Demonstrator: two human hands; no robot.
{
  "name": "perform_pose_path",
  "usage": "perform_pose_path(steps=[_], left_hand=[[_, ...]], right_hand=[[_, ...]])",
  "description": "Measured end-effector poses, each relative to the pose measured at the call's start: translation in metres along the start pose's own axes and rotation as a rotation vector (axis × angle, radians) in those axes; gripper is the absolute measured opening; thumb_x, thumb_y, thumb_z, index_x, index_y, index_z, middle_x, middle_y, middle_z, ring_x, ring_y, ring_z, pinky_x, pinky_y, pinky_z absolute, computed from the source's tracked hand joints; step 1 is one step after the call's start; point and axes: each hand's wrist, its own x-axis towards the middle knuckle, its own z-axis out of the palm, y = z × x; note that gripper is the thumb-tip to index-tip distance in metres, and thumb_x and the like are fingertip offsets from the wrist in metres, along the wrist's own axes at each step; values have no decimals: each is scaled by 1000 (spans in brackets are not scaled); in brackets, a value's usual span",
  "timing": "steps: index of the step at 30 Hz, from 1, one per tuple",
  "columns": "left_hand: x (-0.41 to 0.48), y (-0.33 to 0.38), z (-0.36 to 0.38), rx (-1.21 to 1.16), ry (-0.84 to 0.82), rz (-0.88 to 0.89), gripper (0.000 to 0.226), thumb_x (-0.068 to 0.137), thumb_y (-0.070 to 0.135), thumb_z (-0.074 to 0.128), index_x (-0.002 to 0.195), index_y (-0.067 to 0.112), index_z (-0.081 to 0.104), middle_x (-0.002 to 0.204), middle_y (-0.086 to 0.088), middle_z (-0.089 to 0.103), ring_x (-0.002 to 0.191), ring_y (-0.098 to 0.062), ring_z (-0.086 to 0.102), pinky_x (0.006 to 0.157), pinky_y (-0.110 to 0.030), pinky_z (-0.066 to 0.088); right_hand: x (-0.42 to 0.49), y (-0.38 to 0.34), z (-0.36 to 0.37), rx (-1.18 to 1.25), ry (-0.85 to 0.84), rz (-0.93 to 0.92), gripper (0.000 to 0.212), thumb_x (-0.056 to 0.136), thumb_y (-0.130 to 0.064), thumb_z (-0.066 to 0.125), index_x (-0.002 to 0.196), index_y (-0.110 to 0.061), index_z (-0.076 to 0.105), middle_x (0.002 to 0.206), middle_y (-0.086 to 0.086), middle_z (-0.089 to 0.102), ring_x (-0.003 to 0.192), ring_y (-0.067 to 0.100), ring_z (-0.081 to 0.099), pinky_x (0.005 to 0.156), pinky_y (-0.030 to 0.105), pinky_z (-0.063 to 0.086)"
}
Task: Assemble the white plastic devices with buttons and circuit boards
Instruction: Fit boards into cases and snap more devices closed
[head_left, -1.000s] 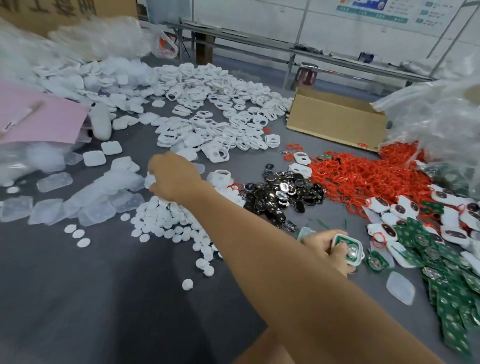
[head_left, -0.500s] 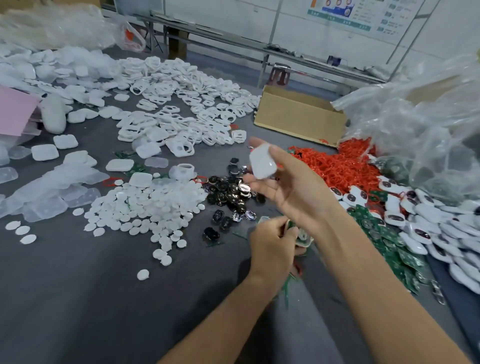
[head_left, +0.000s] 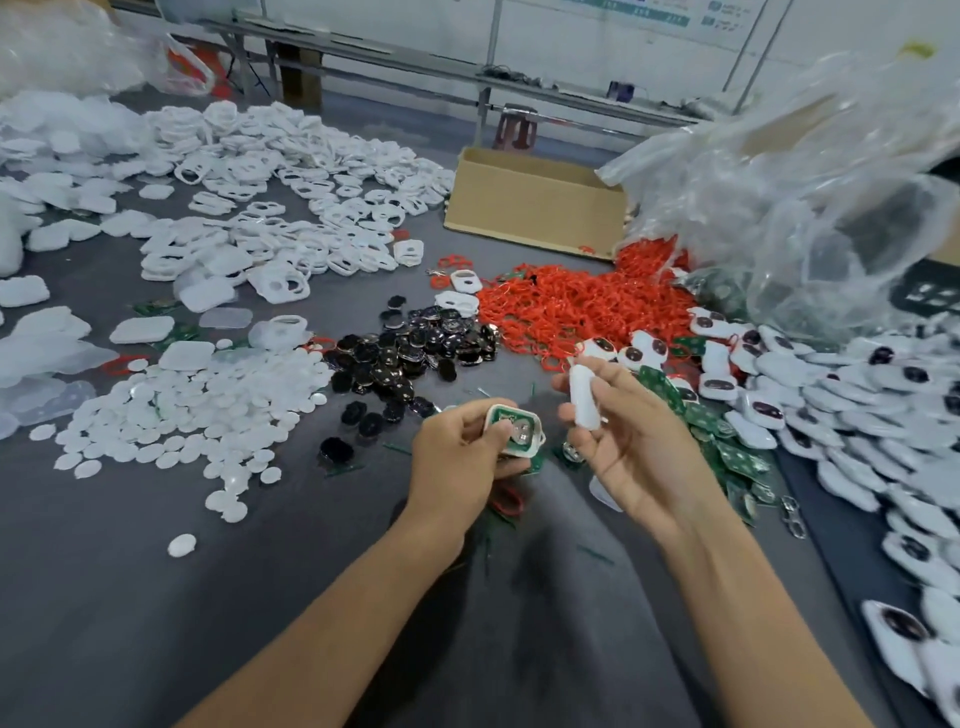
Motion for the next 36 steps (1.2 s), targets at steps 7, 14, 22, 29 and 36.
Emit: perform_pose_path(steps=[7, 14, 22, 29, 36], left_hand=[[1, 1, 3, -42, -2, -5, 24, 93, -6, 53, 88, 11, 70, 86, -9, 71, 70, -12, 69, 63, -25, 60], [1, 1, 3, -64, -1, -36, 26, 92, -6, 53, 83, 12, 70, 83, -8, 71, 70, -13, 70, 63, -25, 59], [2, 1, 1, -100, -16, -66, 19, 93, -5, 53, 92, 4, 70, 84, -12, 71, 73, -17, 69, 65, -27, 60], [3, 4, -1, -185, -49, -109, 22, 94, -6, 50, 87, 3, 69, 82, -12, 71, 69, -16, 69, 64, -26, 60], [3, 4, -2, -219, -55, -126, 20, 94, -5, 50, 93, 1, 68, 86, -14, 69, 69, -16, 68, 67, -27, 60]], right_hand=[[0, -1, -10, -169, 42, 29, 14, 77, -23, 62, 90, -16, 62, 81, 0, 69, 64, 11, 64, 54, 20, 49], [-1, 4, -13, -583, 142, -192, 15, 96, -10, 51, 95, -17, 64, 83, 0, 60, 65, 6, 51, 56, 18, 41], [-2, 10, -12, -763, 135, -165, 32, 82, 3, 66, 111, -10, 65, 96, 2, 64, 76, 7, 56, 67, 14, 48], [-1, 17, -9, -1026, 73, -253, 43, 77, -2, 74, 119, -9, 65, 109, 7, 64, 103, 20, 60, 93, 33, 47], [-2, 22, -13, -1236, 103, -484, 43, 77, -12, 77, 118, -19, 66, 104, -10, 66, 97, 12, 62, 87, 28, 48]])
